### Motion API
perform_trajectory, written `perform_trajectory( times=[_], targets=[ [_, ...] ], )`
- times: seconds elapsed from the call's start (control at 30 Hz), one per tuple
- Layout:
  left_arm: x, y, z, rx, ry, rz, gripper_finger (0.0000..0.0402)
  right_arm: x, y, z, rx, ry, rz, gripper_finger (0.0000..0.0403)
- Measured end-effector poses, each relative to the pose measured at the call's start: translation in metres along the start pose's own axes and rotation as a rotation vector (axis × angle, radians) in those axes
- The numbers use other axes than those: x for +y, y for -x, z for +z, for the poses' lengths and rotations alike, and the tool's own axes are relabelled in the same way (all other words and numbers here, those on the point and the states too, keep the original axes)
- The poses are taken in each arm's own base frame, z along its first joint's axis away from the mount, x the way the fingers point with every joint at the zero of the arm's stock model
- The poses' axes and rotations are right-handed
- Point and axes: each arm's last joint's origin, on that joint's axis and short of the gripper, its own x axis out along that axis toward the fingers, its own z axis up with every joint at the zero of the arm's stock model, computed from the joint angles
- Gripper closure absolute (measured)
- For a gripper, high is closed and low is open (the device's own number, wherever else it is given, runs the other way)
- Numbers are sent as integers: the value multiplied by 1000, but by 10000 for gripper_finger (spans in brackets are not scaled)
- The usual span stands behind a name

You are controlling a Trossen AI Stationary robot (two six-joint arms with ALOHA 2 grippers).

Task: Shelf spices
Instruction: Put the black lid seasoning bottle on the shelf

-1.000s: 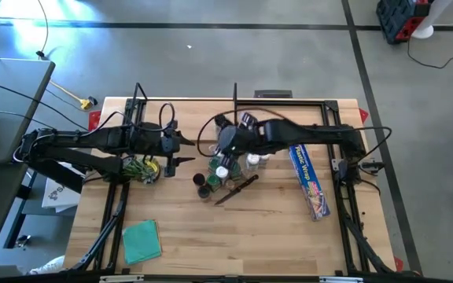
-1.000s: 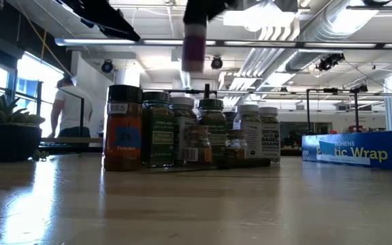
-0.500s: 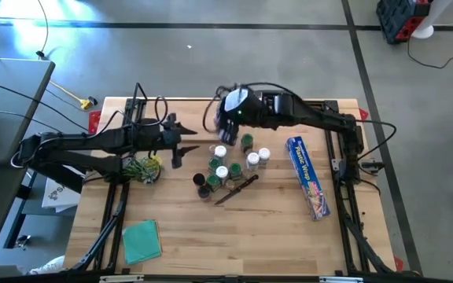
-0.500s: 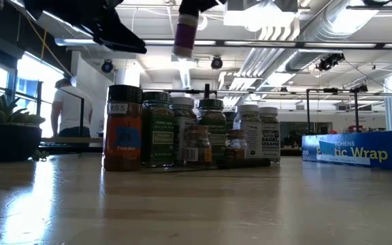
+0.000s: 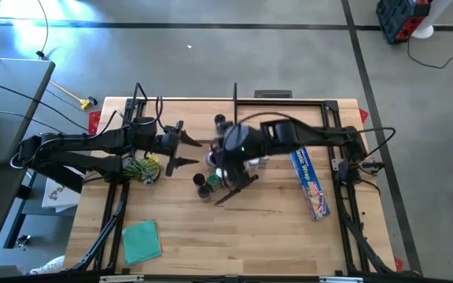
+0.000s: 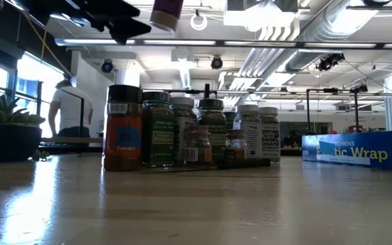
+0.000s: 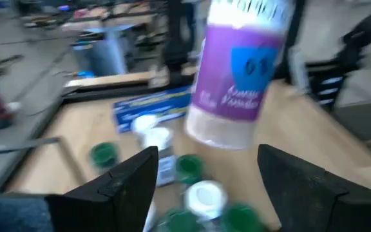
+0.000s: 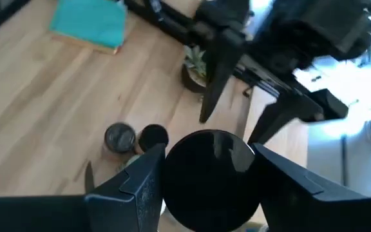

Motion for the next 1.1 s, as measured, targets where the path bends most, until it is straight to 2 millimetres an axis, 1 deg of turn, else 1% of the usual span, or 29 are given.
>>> perform_trajectory(
  times=[0.2, 0.3, 0.4, 0.47, 0.57, 0.73, 0.93, 1.1],
  targets=[
    [-9, -2, 6, -82, 60, -286, 118, 33, 6, 17, -53, 158, 47, 210],
    [-14, -10, 9, -121, 67, -346, 117, 44, 7, 26, -108, 188, 74, 210],
    [-19, -20, 8, -120, 94, -398, 117, 53, 0, 31, -137, 211, 104, 210],
    [-23, -29, 6, -120, 114, -464, 117, 58, -8, 32, -132, 228, 115, 210],
    [-30, -42, 8, -124, 139, -559, 117, 63, -20, 32, -118, 240, 132, 210],
    [-38, -64, 4, -63, 164, -600, 117, 68, -35, 31, -113, 244, 178, 210],
    [-43, -84, -3, -8, 182, -650, 117, 69, -37, 31, -113, 243, 183, 210],
    [-51, -95, -5, -11, 109, -730, 117, 70, -36, 32, -143, 239, 234, 210]
  ],
)
